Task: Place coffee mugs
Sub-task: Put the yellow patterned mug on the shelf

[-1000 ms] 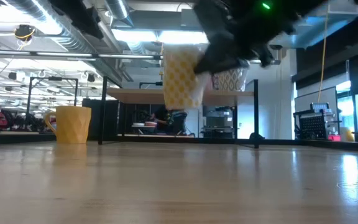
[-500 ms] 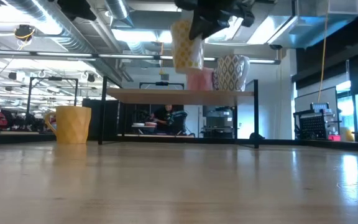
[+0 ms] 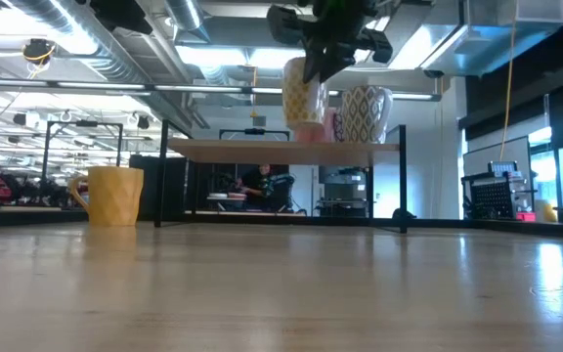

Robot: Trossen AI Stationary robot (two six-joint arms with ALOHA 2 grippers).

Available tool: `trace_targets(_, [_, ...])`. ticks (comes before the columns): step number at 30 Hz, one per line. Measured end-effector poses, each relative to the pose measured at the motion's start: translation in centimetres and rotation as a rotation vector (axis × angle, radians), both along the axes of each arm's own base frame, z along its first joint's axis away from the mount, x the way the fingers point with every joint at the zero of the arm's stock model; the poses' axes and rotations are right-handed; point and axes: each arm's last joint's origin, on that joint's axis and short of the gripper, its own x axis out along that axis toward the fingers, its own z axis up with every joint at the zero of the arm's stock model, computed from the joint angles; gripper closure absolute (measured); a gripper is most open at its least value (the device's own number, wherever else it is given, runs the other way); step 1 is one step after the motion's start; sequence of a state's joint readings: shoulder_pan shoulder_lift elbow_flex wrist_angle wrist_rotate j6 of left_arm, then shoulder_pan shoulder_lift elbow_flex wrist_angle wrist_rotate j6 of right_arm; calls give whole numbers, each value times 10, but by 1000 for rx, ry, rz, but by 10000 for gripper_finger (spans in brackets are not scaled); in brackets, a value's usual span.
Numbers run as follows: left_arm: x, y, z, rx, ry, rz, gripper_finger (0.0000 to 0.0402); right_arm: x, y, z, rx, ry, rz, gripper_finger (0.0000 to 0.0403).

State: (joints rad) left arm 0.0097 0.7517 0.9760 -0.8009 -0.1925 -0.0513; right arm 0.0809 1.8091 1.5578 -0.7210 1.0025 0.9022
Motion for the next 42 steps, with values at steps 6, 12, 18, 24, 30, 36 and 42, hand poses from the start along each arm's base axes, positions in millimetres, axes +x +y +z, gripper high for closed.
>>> trace_targets(6, [0, 0, 0, -1, 0, 1, 234, -3, -10, -2, 12, 8, -42, 364])
trace_targets(12, [0, 0, 0, -2, 0, 2, 234, -4, -19, -4, 15, 19, -74, 364])
trace_targets(18, [0, 0, 0, -2, -1, 2, 234, -3, -24, -7, 17, 25, -91, 364])
trace_targets(24, [0, 0, 0, -2, -1, 2, 234, 0, -30, -14, 22, 47, -104, 364])
trace_targets(30, [0, 0, 0, -1, -3, 1, 234, 1, -32, -20, 36, 35, -132, 364])
trace_targets(36, [0, 0, 0, -1, -4, 1, 234, 0, -32, -20, 42, 23, -141, 361])
trace_targets(42, [1, 0, 1, -1, -10, 1, 234, 1, -31, -20, 62, 17, -136, 309])
